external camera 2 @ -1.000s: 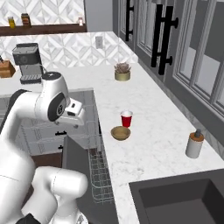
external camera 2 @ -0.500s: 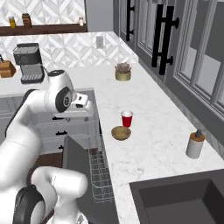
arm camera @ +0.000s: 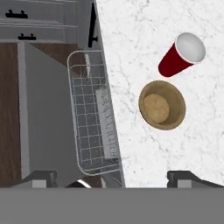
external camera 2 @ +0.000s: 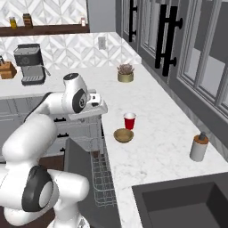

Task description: Pick up the cup and bowl from the counter, place them in the dishwasher, and close the dishwasher door.

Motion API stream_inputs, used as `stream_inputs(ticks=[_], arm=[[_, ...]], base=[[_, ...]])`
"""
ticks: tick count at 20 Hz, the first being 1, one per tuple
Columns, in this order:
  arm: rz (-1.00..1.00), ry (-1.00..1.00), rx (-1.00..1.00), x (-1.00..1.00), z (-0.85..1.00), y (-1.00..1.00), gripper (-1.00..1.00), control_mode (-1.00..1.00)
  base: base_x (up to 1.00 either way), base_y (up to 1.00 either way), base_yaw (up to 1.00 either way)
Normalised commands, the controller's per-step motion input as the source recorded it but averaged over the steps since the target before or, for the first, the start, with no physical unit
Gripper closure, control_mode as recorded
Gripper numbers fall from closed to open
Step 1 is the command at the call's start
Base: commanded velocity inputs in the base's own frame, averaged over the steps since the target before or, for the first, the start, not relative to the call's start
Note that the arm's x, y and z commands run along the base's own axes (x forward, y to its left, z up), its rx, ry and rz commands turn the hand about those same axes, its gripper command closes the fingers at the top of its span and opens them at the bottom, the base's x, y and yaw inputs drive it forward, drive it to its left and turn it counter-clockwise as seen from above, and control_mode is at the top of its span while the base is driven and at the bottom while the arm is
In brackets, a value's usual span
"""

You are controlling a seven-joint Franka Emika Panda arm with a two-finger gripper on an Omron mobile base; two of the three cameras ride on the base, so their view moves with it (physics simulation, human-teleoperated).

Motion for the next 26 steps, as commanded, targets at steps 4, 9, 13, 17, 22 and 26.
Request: stream_inputs(ticks=[4, 9, 13, 17, 22, 26], arm=[[0.05, 0.0, -0.01, 0.65, -0.04, -0.38, -1.0, -1.0], [0.0, 0.11, -0.03, 0.71, -0.14, -0.31, -1.0, -1.0], [0.0, 0.11, -0.01, 0.72, -0.17, -0.39, -1.0, -1.0], [0.0, 0.01, 0.0, 0.55, -0.11, -0.36, -1.0, -1.0], [0.0, 0.0, 0.01, 0.44, -0.25, -0.38, -1.0, -1.0], [0.0, 0.0, 0.02, 0.45, -0.26, -0.24, -1.0, -1.0]], base=[[0.0, 0.0, 0.0], [0.0, 0.0, 0.0], [0.0, 0.0, 0.0], [0.0, 0.0, 0.0], [0.0, 0.0, 0.0], [0.0, 0.0, 0.0]])
